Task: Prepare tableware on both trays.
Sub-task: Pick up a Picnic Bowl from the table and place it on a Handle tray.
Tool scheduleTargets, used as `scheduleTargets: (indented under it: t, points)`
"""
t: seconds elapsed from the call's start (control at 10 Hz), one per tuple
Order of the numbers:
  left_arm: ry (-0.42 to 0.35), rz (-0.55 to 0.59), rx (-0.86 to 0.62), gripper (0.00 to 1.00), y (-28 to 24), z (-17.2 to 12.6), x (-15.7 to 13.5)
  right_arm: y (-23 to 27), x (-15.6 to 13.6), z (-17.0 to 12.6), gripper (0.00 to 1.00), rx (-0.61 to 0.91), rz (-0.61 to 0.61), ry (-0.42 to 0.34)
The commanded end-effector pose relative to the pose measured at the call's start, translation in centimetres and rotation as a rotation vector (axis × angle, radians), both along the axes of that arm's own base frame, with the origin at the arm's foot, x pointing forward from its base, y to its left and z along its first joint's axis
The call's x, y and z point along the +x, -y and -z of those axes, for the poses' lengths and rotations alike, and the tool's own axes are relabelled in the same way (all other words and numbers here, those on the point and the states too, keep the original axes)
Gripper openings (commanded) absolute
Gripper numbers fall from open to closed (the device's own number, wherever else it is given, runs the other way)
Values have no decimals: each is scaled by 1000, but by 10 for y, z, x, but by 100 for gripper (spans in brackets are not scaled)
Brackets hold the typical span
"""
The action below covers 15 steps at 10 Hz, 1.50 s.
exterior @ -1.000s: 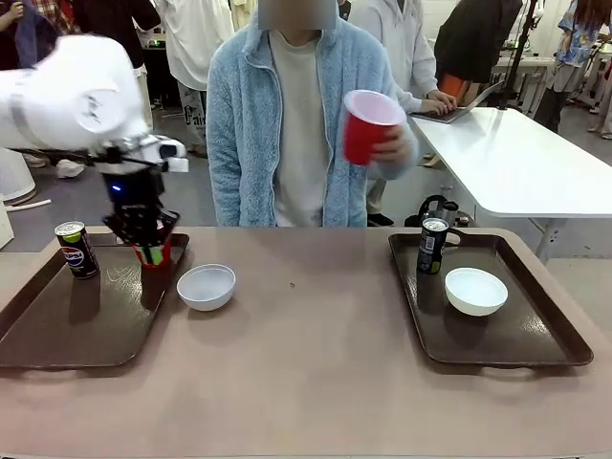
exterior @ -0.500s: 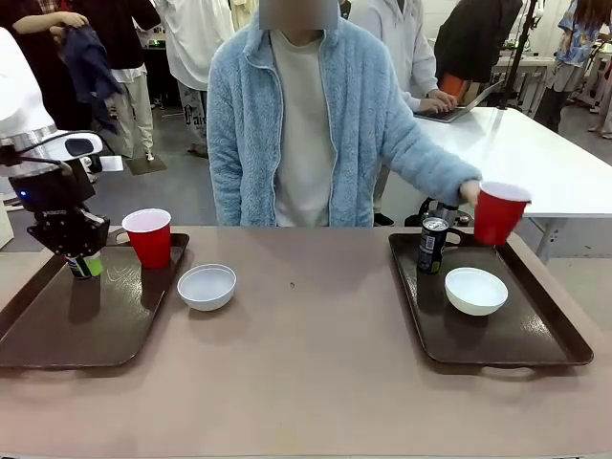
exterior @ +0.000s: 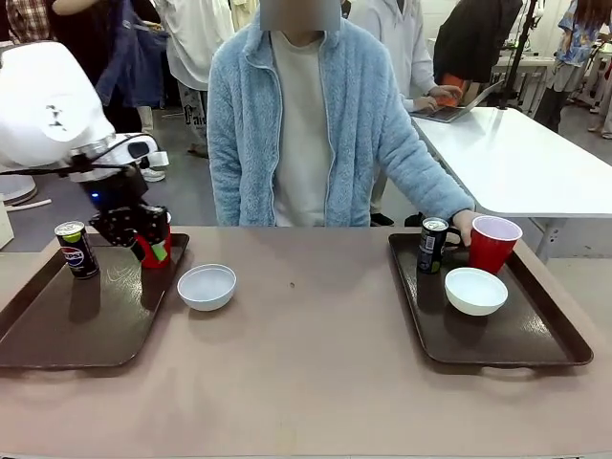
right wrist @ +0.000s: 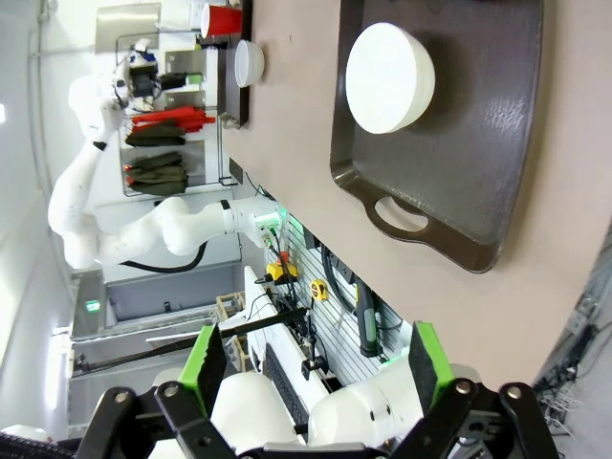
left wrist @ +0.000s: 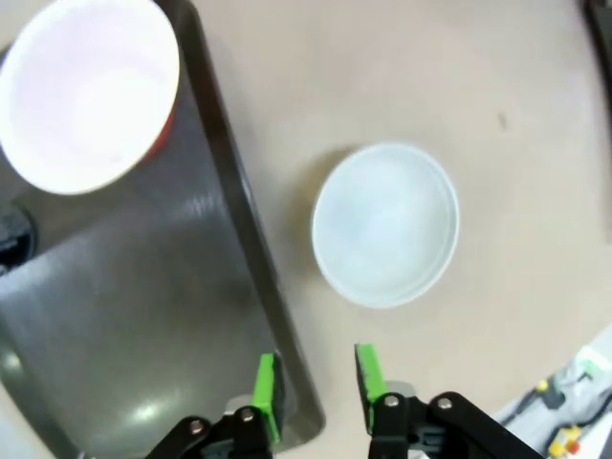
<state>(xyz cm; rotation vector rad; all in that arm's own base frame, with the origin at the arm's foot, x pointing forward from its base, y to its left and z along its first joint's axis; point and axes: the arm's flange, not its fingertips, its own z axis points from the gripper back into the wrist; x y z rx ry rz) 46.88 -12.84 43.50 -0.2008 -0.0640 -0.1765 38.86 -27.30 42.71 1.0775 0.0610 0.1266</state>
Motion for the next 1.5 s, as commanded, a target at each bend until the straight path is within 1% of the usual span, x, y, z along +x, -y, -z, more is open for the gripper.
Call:
scheduleTargets:
  t: [0.0,0.1,0.2,0.3,0.6,0.7,0.9,1.0,1.2,1.3,1.4]
  points:
    - [0,-79,59,100,17,10,26,-4,-3,0,100,-14,6,-8]
    - [8,-81,72,100,27,17,36,-4,-3,0,100,-14,6,-8]
    - [9,-77,98,100,34,23,38,-4,-3,0,100,-14,6,-8]
    - [1,-65,124,59,44,33,45,-4,-3,0,100,-14,6,-8]
    - [-15,-20,168,59,67,58,50,-4,-3,0,100,-14,6,-8]
    - [-32,-21,198,59,69,65,46,-4,-3,0,100,-14,6,-8]
    - [-51,-20,220,59,74,80,51,-4,-3,0,100,-14,6,-8]
    - [-63,-18,230,59,74,83,47,-4,-3,0,100,-14,6,-8]
    - [-65,-14,222,59,73,90,52,-4,-3,0,100,-14,6,-8]
    - [-67,-14,219,1,72,89,52,-4,-3,0,100,-14,6,-8]
    - [-65,-15,213,1,73,89,54,-4,-3,0,100,-14,6,-8]
